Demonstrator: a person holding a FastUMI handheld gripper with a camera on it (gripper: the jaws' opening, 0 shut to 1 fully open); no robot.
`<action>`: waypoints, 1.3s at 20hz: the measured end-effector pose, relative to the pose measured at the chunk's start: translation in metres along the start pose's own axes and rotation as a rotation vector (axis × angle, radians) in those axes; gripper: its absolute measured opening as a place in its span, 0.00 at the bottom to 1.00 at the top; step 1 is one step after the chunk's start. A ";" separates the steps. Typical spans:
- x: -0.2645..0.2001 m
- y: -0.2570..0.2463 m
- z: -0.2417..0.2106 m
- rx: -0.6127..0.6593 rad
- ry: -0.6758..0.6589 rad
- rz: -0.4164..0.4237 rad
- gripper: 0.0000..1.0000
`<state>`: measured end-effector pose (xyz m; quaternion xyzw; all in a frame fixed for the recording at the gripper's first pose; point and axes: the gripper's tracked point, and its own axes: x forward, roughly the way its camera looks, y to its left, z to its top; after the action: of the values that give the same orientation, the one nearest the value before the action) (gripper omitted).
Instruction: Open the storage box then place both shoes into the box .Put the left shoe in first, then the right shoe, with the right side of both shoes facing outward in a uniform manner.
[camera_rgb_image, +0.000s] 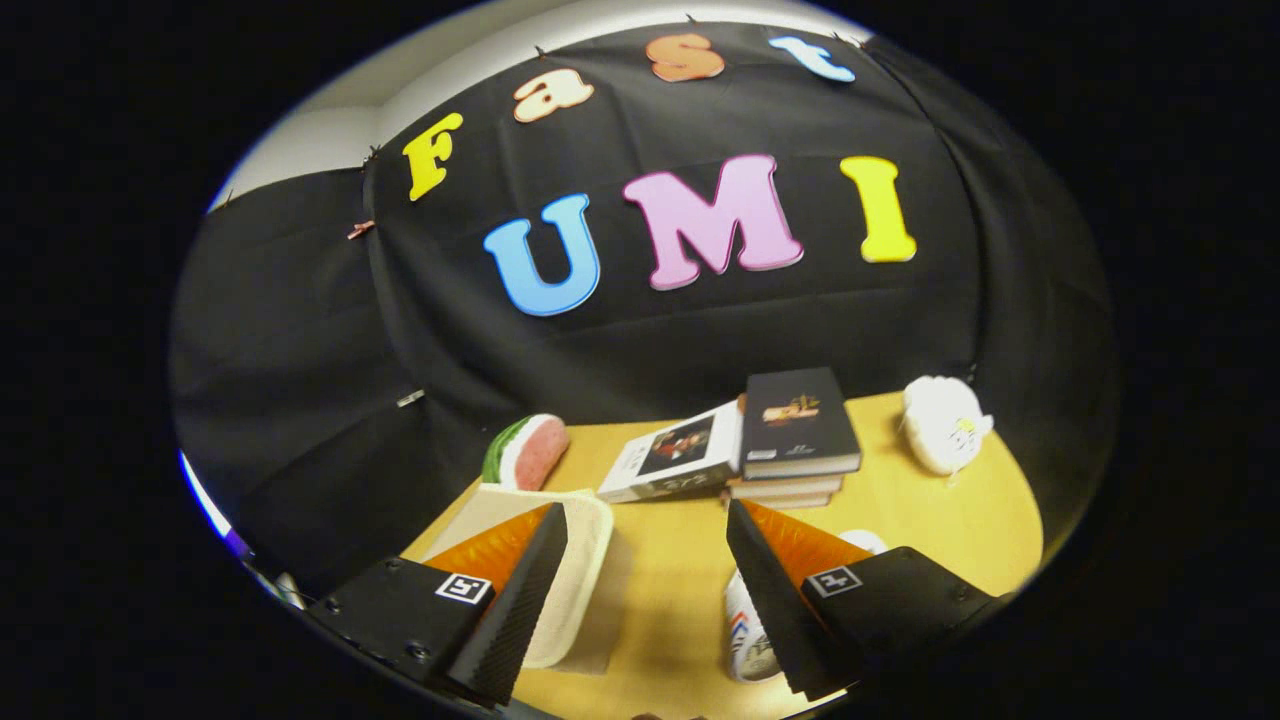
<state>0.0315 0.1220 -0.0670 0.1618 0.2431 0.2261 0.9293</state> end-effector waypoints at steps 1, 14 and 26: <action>0.006 0.010 -0.009 0.020 0.052 0.046 0.98; 0.050 0.044 -0.134 0.189 0.449 0.214 0.98; 0.055 0.064 -0.155 0.311 0.586 0.257 0.51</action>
<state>-0.0283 0.2330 -0.1902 0.2587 0.5085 0.3381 0.7485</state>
